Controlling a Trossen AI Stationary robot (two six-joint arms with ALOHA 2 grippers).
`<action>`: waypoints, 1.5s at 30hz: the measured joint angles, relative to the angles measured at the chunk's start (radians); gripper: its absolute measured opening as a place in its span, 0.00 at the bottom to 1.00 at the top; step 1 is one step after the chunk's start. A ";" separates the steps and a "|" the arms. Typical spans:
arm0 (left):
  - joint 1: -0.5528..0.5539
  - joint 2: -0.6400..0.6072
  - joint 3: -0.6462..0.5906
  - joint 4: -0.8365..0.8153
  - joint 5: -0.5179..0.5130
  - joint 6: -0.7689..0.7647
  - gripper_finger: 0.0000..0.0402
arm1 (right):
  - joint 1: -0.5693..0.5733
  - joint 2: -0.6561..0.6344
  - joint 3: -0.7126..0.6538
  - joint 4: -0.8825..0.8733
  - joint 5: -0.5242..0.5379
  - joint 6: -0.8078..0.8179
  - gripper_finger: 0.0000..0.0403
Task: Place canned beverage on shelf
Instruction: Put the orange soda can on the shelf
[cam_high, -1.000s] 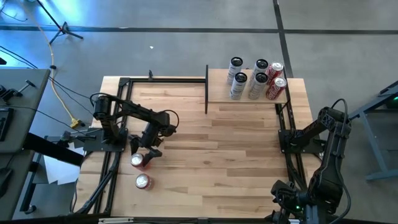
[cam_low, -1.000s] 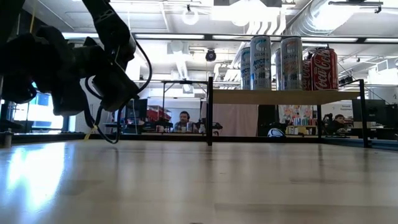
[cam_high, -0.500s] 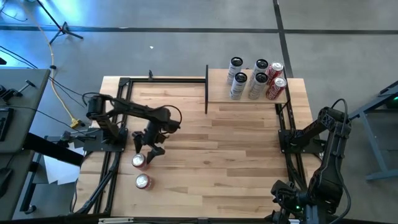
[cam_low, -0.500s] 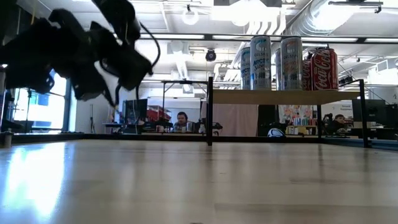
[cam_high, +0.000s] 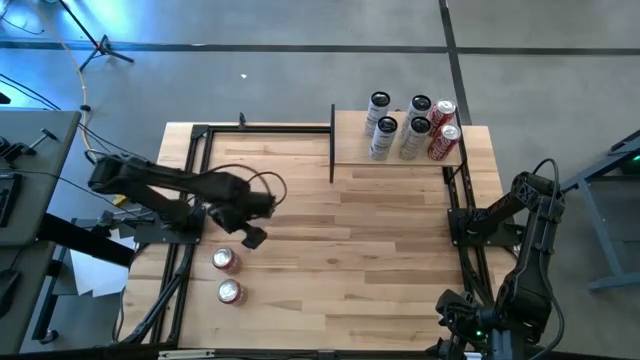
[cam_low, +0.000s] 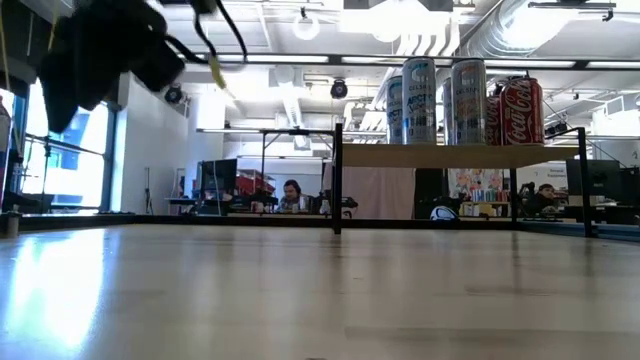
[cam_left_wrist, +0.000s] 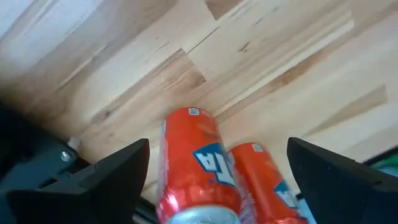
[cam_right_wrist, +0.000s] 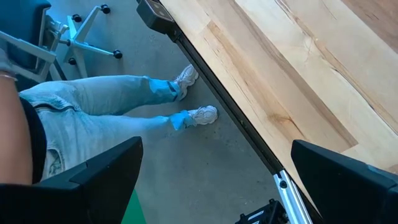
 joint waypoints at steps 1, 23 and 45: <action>-0.025 -0.016 0.000 0.003 -0.025 -0.057 0.89 | 0.000 0.000 0.000 0.000 0.000 0.000 0.99; -0.357 -0.056 -0.072 0.016 -0.105 -0.601 0.89 | 0.000 0.000 0.000 0.000 0.000 0.000 0.99; -0.370 -0.057 -0.133 0.101 -0.043 -0.569 0.59 | 0.000 0.000 0.000 0.000 0.000 0.000 0.99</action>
